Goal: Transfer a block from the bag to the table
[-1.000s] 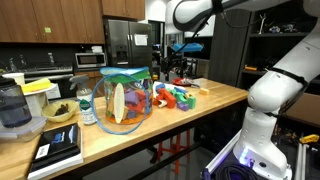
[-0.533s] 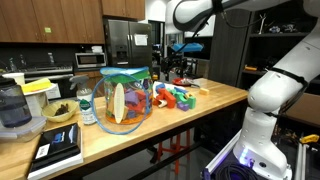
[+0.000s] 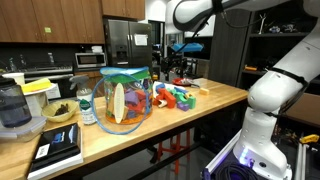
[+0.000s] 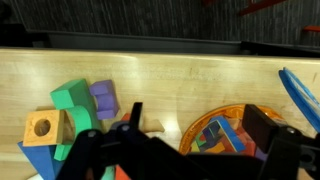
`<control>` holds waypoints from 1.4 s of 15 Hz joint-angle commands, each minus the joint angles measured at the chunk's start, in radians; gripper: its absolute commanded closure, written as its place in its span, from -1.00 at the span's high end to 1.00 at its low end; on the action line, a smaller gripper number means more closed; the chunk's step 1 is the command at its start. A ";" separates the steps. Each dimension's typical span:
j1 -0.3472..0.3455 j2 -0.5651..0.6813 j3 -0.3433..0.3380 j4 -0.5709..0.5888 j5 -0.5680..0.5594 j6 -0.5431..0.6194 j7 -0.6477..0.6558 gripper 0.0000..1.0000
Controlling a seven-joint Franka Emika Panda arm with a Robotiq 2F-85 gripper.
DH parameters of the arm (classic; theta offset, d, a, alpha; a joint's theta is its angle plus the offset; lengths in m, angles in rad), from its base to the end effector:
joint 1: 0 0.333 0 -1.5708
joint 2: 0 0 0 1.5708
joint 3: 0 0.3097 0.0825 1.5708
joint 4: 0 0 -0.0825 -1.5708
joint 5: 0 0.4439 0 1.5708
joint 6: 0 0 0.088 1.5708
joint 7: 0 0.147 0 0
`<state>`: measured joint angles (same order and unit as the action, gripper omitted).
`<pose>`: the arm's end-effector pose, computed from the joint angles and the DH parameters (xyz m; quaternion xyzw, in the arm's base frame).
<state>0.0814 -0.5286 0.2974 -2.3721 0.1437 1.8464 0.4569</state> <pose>0.4185 0.1837 0.4438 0.9968 -0.0790 -0.0042 0.0074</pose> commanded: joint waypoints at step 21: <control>-0.001 0.107 -0.001 0.196 -0.089 0.006 -0.014 1.00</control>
<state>0.0824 -0.4965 0.2992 -2.2746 0.0978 1.8500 0.4548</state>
